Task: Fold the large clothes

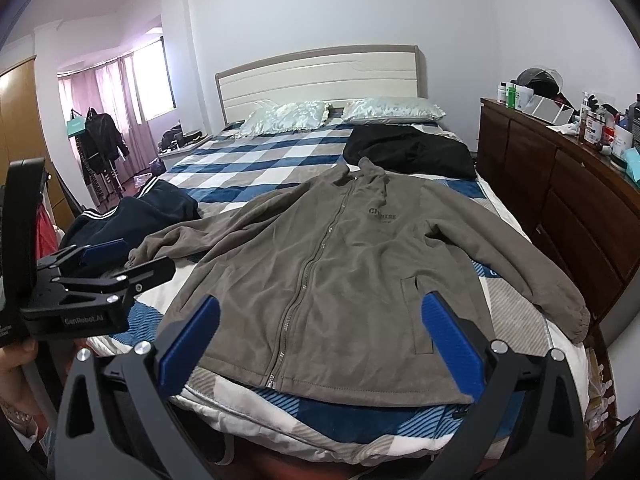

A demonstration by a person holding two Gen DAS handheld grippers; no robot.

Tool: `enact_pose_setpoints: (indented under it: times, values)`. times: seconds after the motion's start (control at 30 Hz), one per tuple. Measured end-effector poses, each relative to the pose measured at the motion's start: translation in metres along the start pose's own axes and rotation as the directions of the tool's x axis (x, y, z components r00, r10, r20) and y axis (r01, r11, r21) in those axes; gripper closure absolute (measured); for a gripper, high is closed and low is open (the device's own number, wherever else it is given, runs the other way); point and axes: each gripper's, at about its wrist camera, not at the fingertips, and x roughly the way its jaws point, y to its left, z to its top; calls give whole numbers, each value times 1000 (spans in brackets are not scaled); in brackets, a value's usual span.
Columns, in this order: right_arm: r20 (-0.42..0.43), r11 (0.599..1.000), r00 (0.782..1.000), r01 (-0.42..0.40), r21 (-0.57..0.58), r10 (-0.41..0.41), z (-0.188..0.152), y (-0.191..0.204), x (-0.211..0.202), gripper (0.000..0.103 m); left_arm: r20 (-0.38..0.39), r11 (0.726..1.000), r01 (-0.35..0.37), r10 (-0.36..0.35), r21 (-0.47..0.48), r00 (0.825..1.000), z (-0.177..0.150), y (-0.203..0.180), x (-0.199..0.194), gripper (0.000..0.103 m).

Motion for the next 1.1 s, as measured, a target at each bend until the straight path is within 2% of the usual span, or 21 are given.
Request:
enact_pose_setpoints:
  times: [1.1]
  values:
    - [17, 1000, 1000, 0, 15, -1, 3, -6, -2, 4, 6, 1000, -4, 4, 7, 1000, 2, -2, -3, 6]
